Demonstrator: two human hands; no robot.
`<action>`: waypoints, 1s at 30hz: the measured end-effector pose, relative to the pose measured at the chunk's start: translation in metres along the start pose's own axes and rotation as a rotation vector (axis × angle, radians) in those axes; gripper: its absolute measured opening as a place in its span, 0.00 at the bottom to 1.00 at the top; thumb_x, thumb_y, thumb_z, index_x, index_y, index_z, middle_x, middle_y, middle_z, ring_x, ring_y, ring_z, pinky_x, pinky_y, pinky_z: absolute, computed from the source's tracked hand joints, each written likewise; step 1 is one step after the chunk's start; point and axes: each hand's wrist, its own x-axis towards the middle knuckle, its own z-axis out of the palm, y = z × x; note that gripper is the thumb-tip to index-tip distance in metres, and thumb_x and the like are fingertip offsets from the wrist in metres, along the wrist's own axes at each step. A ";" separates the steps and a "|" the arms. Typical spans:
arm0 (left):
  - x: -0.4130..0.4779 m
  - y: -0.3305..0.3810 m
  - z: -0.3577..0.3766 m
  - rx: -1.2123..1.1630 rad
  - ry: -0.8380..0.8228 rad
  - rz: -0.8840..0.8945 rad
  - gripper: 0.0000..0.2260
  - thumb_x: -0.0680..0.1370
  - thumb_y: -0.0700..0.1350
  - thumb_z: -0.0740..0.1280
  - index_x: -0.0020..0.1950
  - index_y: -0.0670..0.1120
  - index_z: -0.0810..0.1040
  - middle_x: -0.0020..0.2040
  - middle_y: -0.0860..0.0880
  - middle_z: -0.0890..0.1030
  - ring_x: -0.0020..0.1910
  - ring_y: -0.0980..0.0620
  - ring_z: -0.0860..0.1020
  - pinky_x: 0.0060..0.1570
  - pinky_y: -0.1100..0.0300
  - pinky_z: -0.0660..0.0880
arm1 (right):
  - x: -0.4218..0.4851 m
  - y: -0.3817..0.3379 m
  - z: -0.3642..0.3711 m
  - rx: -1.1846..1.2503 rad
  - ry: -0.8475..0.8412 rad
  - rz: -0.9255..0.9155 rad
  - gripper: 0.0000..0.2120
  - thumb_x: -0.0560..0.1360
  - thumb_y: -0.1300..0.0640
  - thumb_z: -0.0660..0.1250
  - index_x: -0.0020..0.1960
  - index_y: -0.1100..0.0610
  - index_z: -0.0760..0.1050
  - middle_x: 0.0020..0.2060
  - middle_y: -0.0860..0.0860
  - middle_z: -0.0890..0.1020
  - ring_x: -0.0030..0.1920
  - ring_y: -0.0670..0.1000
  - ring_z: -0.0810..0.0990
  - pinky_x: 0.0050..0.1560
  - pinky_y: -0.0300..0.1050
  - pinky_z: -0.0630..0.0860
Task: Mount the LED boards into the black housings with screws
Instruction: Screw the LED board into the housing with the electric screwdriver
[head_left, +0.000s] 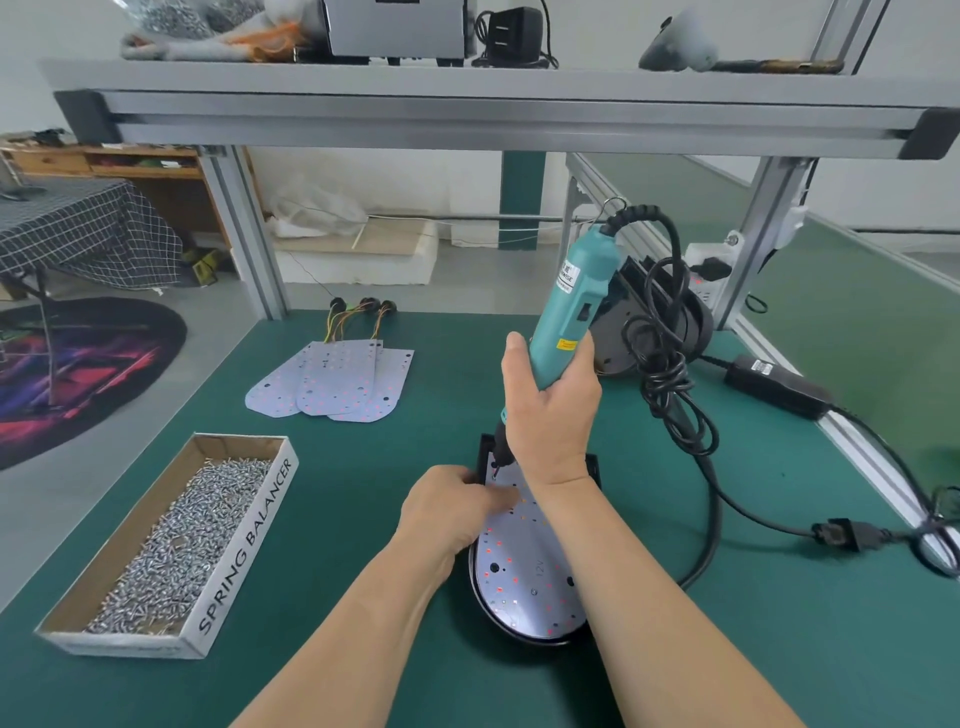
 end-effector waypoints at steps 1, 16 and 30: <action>0.000 0.000 0.000 -0.004 -0.002 0.000 0.16 0.59 0.51 0.74 0.41 0.41 0.84 0.38 0.47 0.86 0.45 0.41 0.85 0.50 0.45 0.81 | -0.001 0.000 0.000 0.002 -0.006 0.013 0.13 0.73 0.52 0.70 0.40 0.53 0.65 0.27 0.46 0.72 0.27 0.53 0.72 0.30 0.52 0.73; -0.002 0.004 -0.001 -0.012 -0.021 -0.024 0.24 0.56 0.52 0.74 0.46 0.38 0.80 0.44 0.37 0.83 0.40 0.45 0.79 0.51 0.44 0.79 | 0.038 -0.028 -0.072 -0.028 0.222 0.029 0.11 0.75 0.44 0.69 0.50 0.42 0.68 0.37 0.51 0.79 0.37 0.56 0.80 0.40 0.49 0.78; -0.014 0.009 0.000 -0.107 0.002 -0.011 0.28 0.58 0.47 0.74 0.51 0.30 0.79 0.48 0.34 0.84 0.50 0.34 0.83 0.55 0.36 0.78 | 0.046 0.061 -0.208 -1.001 -0.060 0.627 0.32 0.72 0.58 0.72 0.71 0.61 0.61 0.61 0.61 0.70 0.53 0.64 0.75 0.53 0.56 0.74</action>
